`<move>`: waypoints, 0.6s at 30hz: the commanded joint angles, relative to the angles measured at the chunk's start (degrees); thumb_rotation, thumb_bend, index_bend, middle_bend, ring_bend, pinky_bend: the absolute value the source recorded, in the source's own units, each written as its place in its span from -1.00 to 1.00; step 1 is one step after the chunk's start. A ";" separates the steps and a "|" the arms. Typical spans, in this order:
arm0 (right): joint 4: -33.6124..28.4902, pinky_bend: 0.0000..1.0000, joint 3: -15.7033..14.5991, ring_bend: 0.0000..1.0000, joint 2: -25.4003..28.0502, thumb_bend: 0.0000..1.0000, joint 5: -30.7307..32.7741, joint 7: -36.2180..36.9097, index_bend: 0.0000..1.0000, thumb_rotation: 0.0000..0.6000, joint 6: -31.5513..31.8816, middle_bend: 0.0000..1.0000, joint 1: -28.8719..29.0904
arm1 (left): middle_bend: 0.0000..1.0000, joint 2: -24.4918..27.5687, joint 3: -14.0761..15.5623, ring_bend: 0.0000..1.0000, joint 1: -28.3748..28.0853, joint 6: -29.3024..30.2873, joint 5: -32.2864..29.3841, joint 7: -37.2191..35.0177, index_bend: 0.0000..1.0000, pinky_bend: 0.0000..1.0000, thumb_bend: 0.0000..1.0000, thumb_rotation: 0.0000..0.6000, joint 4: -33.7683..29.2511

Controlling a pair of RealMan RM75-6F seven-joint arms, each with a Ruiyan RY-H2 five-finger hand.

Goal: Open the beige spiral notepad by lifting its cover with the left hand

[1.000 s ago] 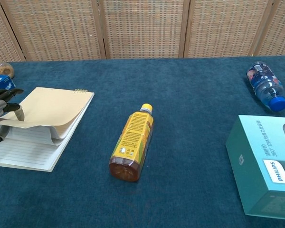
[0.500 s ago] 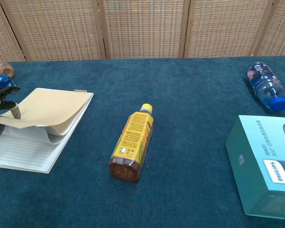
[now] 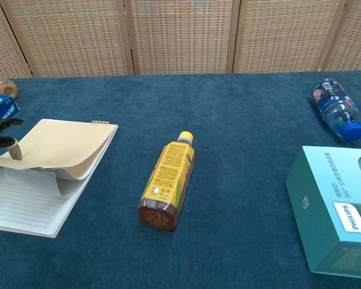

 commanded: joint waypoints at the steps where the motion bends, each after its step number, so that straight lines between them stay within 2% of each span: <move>1: -0.05 -1.00 0.02 -1.00 0.11 -1.00 -0.02 0.19 -1.00 1.00 0.08 -1.00 -0.04 | -1.00 1.45 1.68 -1.00 0.91 1.03 1.38 0.51 0.65 -1.00 0.43 1.00 -2.72; 18: -0.06 -1.00 0.19 -1.00 0.79 -1.00 -0.14 1.69 -1.00 1.00 0.69 -1.00 -0.36 | -1.00 4.87 9.01 -1.00 5.30 5.98 8.98 2.01 0.65 -1.00 0.44 1.00 -9.92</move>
